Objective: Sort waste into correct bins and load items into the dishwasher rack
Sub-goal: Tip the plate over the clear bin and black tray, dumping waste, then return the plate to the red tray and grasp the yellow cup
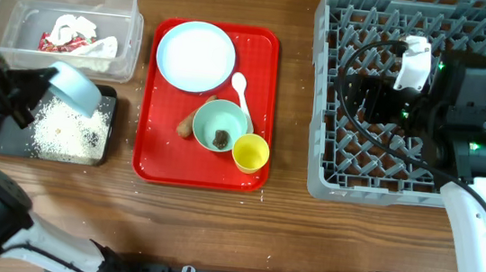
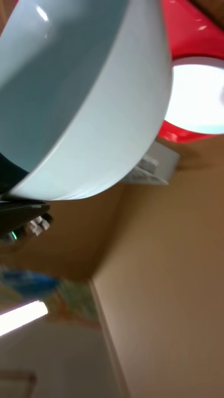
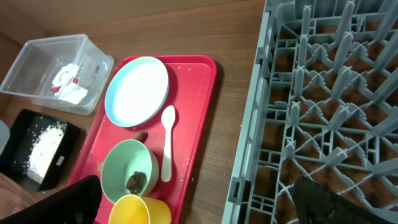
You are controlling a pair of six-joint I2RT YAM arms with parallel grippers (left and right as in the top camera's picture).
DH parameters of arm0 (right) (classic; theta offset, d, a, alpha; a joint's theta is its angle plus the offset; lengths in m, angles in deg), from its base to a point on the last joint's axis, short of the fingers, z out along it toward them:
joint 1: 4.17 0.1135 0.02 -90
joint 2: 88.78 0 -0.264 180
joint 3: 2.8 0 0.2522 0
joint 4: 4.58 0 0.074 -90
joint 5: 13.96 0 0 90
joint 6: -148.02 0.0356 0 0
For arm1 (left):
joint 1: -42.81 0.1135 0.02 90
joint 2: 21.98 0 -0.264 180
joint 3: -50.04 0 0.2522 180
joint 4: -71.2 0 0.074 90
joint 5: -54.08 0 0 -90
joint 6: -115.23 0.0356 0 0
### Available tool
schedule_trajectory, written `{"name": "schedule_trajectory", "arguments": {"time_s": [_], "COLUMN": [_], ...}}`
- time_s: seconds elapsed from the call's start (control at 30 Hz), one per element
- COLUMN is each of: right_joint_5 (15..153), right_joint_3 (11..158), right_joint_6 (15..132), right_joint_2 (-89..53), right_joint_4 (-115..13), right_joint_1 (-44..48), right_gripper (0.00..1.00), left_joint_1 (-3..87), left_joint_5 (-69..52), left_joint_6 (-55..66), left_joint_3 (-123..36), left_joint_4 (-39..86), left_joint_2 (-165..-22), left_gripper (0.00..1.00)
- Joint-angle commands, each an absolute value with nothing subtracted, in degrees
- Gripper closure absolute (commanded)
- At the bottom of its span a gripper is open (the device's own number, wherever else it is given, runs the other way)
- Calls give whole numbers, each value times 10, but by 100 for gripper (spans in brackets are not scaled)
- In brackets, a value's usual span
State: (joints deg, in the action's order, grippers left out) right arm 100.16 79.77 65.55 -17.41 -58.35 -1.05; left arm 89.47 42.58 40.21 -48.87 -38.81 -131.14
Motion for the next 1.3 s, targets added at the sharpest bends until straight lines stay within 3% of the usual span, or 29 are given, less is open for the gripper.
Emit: {"name": "schedule_trajectory", "arguments": {"time_s": [0.0, 0.17, 0.4, 0.7, 0.73, 0.83, 0.93, 1.1, 1.27], "right_joint_5": [1000, 1000, 998, 998, 998, 998, 998, 999, 998], "right_joint_3": [806, 806, 806, 806, 806, 806, 806, 806, 806], "right_joint_6": [661, 659, 659, 659, 659, 659, 659, 659, 659], "right_joint_2": [-169, -169, -169, -169, -169, -169, -169, -169, -169], "right_joint_4": [-573, -567, -564, -557, -557, -557, -557, -551, -553], "right_joint_1": [-10, -10, -10, -10, -10, -10, -10, -10, -10], "right_gripper": [0, 0, 0, 0, 0, 0, 0, 0, 0], "left_joint_1": [823, 660, 433, 236, 212, 188, 190, 208, 200], "left_joint_5": [280, 82, -193, -281, -281, -281, -279, -279, -274], "left_joint_6": [429, 399, 76, -14, -16, -23, -23, -12, 73], "left_joint_3": [-491, -489, -424, -320, -306, -304, -307, -392, -419], "left_joint_4": [-378, -350, -170, -71, -53, -46, -41, -37, 32], "left_joint_2": [-1225, -1196, -1196, -1196, -1197, -1197, -1197, -1197, -1199], "left_gripper": [96, 96, 96, 96, 92, 64, 50, 48, 47]}}
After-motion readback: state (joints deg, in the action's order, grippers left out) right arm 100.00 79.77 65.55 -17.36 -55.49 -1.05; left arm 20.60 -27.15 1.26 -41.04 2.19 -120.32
